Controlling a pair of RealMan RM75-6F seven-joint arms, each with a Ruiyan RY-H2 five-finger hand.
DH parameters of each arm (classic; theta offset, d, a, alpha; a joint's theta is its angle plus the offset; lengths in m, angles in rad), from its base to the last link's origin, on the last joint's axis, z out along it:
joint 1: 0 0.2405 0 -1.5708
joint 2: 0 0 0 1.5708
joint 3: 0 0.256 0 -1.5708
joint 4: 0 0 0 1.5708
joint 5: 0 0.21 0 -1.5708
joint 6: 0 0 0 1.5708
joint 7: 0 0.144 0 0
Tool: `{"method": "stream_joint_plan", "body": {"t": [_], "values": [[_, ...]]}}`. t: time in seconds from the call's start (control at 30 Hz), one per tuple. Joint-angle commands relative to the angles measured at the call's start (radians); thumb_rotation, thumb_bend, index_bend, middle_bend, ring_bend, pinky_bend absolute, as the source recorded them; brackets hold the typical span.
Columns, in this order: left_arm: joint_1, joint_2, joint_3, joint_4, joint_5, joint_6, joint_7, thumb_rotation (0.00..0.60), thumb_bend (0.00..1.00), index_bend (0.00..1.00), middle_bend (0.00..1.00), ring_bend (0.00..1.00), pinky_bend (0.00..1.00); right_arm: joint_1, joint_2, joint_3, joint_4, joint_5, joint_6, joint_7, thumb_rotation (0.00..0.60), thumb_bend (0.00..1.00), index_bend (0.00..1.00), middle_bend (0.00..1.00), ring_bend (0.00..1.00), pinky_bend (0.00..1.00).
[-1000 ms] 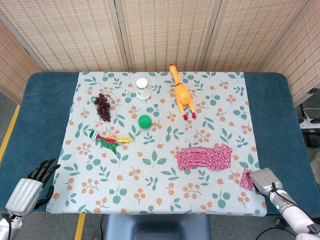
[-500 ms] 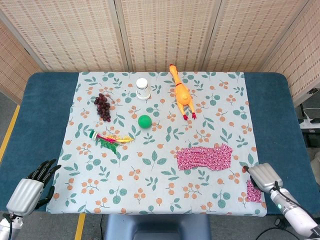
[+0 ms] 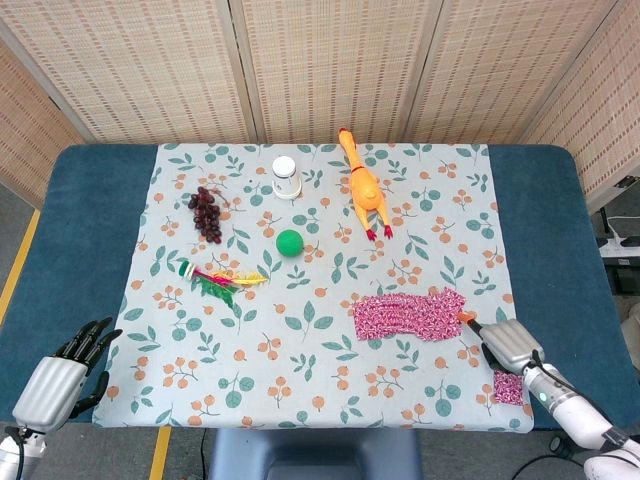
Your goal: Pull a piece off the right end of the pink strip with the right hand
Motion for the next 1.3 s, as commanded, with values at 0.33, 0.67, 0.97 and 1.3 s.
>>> {"method": "stream_joint_plan", "body": {"t": [0.33, 0.67, 0.97, 1.3], "values": [[0.000, 0.002, -0.001, -0.001, -0.002, 0.000, -0.004, 0.600, 0.56, 0.13, 0.05, 0.07, 0.35, 0.048, -0.047, 0.031, 0.062, 0.076, -0.100, -0.016, 0.600, 0.79, 0.09, 0.77, 0.83, 0.91], [0.000, 0.002, -0.001, -0.001, -0.003, -0.001, -0.007, 0.600, 0.56, 0.13, 0.05, 0.07, 0.35, 0.060, -0.050, 0.041, 0.064, 0.157, -0.116, -0.084, 0.600, 0.79, 0.11, 0.77, 0.83, 0.91], [0.001, 0.002, -0.002, -0.001, -0.003, 0.002, -0.010, 0.600, 0.56, 0.13, 0.05, 0.08, 0.35, 0.071, -0.043, 0.050, 0.084, 0.296, -0.126, -0.173, 0.600, 0.79, 0.12, 0.77, 0.83, 0.91], [0.002, 0.001, -0.004, 0.002, -0.002, 0.008, -0.010, 0.600, 0.56, 0.13, 0.05, 0.09, 0.35, 0.086, -0.052, 0.048, 0.127, 0.428, -0.132, -0.237, 0.600, 0.79, 0.12, 0.77, 0.83, 0.91]]}}
